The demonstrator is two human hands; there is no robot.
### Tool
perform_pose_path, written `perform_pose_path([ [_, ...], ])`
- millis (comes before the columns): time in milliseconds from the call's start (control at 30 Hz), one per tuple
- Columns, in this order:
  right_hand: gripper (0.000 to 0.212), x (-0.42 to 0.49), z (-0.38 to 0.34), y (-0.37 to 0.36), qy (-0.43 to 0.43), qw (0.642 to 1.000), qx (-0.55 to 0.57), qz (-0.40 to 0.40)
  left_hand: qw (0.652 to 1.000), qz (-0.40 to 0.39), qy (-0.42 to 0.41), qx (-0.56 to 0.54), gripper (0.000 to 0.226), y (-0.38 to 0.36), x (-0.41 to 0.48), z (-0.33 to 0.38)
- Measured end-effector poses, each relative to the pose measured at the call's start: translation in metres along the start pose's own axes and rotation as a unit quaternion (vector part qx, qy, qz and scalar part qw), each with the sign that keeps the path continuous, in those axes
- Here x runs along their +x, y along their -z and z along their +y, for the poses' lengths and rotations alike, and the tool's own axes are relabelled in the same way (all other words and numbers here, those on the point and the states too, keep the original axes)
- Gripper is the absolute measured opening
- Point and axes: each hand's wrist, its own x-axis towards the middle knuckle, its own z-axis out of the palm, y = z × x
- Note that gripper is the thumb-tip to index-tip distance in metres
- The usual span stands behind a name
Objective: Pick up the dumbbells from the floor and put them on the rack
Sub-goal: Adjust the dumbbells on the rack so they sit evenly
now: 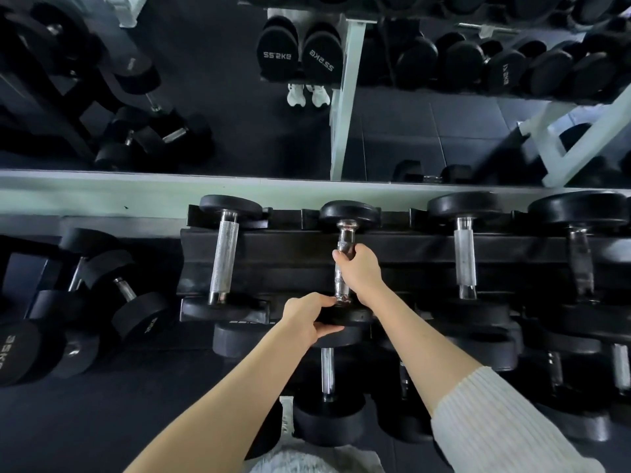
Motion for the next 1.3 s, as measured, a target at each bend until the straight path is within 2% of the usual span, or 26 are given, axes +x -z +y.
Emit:
perform_pose_path([
  [167, 0.022, -0.002, -0.004, 0.000, 0.026, 0.997, -0.071, -0.001, 0.999, -0.014, 0.020, -0.037, 0.007, -0.002, -0.002, -0.003],
  [567, 0.020, 0.001, -0.003, 0.011, 0.046, 0.997, -0.060, -0.031, 0.997, -0.041, 0.049, -0.045, 0.008, -0.007, -0.004, -0.001],
  [733, 0.041, 0.002, -0.001, 0.014, 0.043, 0.995, -0.060, -0.060, 0.997, -0.053, 0.059, -0.023, 0.003, -0.005, -0.009, 0.001],
  [800, 0.050, -0.002, -0.002, 0.016, 0.041, 0.993, -0.079, -0.072, 0.995, -0.056, 0.075, 0.017, 0.025, -0.001, -0.013, 0.000],
  [867, 0.059, -0.012, -0.005, 0.019, 0.069, 0.986, -0.153, -0.015, 0.994, -0.041, 0.068, 0.076, 0.046, 0.007, -0.019, 0.000],
  [967, 0.049, -0.038, -0.016, 0.021, 0.160, 0.961, -0.190, 0.122, 0.988, -0.013, 0.010, 0.153, 0.047, 0.031, -0.038, 0.002],
  [1033, 0.039, -0.055, -0.027, 0.011, 0.200, 0.963, -0.151, 0.100, 0.973, 0.036, -0.100, 0.206, 0.035, 0.057, -0.050, 0.006],
  [1067, 0.037, -0.060, -0.033, 0.001, 0.203, 0.969, -0.124, 0.059, 0.947, 0.083, -0.189, 0.245, 0.026, 0.075, -0.054, 0.010],
  [1133, 0.037, -0.064, -0.046, -0.026, 0.181, 0.981, -0.058, -0.040, 0.842, 0.217, -0.354, 0.344, 0.015, 0.113, -0.060, 0.027],
  [1167, 0.041, -0.062, -0.053, -0.042, 0.156, 0.984, -0.017, -0.084, 0.799, 0.273, -0.406, 0.350, 0.014, 0.133, -0.060, 0.037],
  [1200, 0.047, -0.059, -0.059, -0.059, 0.121, 0.985, 0.022, -0.122, 0.787, 0.303, -0.423, 0.331, 0.015, 0.152, -0.057, 0.046],
  [1233, 0.053, -0.056, -0.067, -0.076, 0.084, 0.984, 0.052, -0.150, 0.805, 0.311, -0.407, 0.300, 0.019, 0.170, -0.051, 0.054],
  [1300, 0.053, -0.047, -0.081, -0.105, 0.033, 0.982, 0.084, -0.166, 0.881, 0.278, -0.300, 0.236, 0.031, 0.198, -0.031, 0.066],
])
